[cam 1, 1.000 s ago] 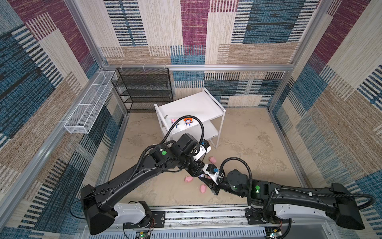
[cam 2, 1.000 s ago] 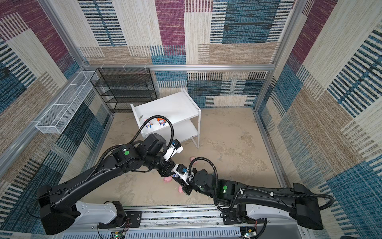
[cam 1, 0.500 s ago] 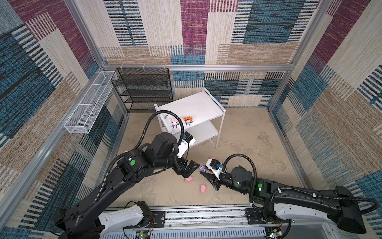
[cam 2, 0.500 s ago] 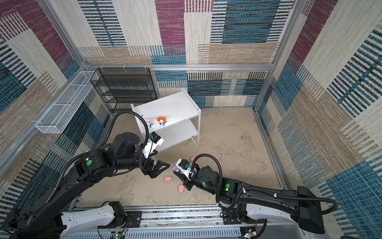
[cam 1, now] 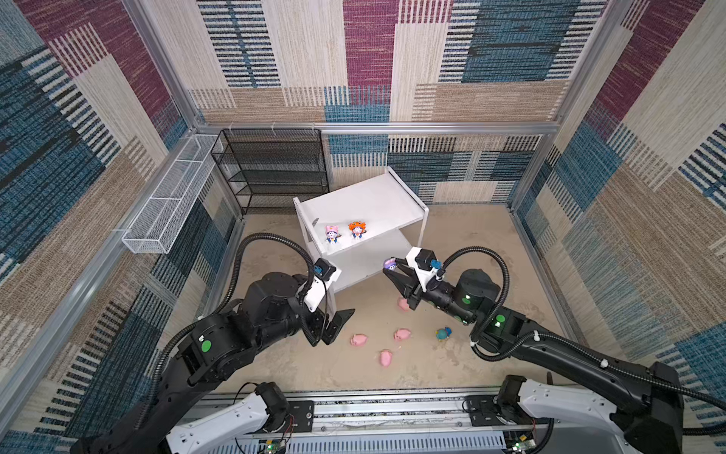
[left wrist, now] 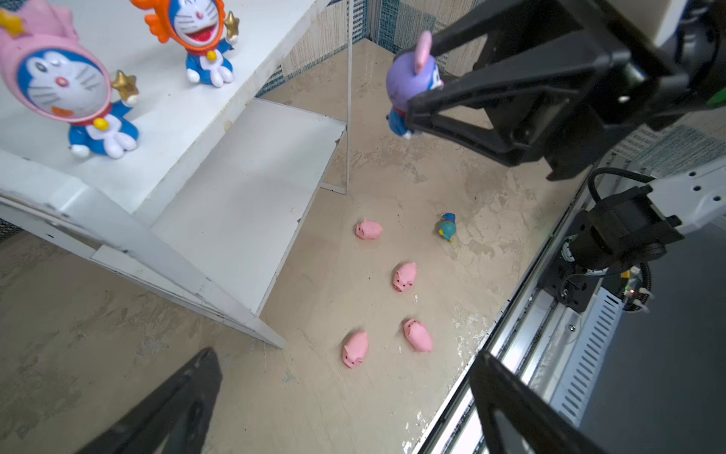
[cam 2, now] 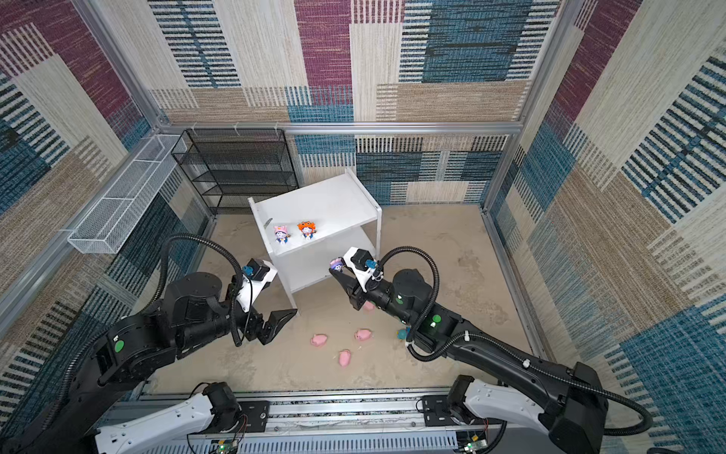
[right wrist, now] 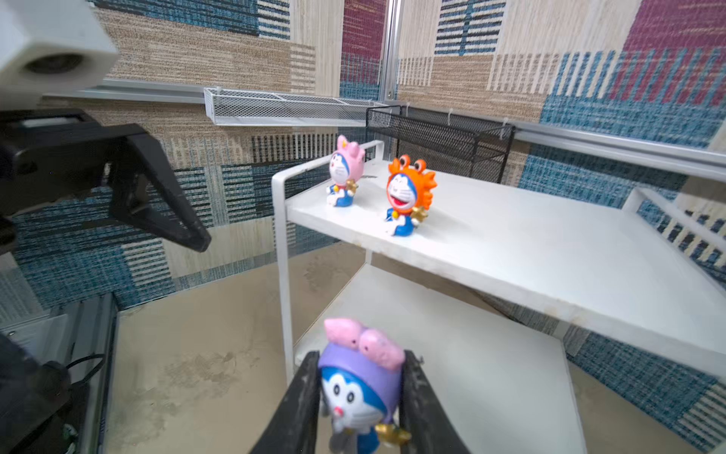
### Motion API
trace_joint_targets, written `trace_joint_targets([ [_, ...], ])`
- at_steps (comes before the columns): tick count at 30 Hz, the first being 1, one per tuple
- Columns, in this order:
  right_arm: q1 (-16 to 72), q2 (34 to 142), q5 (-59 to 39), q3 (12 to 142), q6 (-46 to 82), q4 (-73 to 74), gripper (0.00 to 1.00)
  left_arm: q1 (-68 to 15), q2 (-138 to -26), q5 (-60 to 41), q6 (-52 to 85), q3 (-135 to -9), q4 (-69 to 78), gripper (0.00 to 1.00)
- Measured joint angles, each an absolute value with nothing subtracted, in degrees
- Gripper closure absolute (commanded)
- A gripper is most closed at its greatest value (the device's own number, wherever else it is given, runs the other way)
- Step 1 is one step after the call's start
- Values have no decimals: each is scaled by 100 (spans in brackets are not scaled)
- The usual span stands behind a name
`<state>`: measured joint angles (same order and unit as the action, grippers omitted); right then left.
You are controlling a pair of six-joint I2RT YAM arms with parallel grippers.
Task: Place and organize the plastic toys onto the shelf
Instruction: 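Carry the purple figure over the shelf with the right gripper while the left retracts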
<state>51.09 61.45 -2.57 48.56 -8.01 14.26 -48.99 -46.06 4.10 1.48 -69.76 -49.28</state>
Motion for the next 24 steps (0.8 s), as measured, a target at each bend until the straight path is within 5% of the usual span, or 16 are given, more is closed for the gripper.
trace_joint_targets([
  [24,4069,7577,-589,6285,-1271,1680,72,-4888,-4309,642,-75,-6521,-4416,1],
])
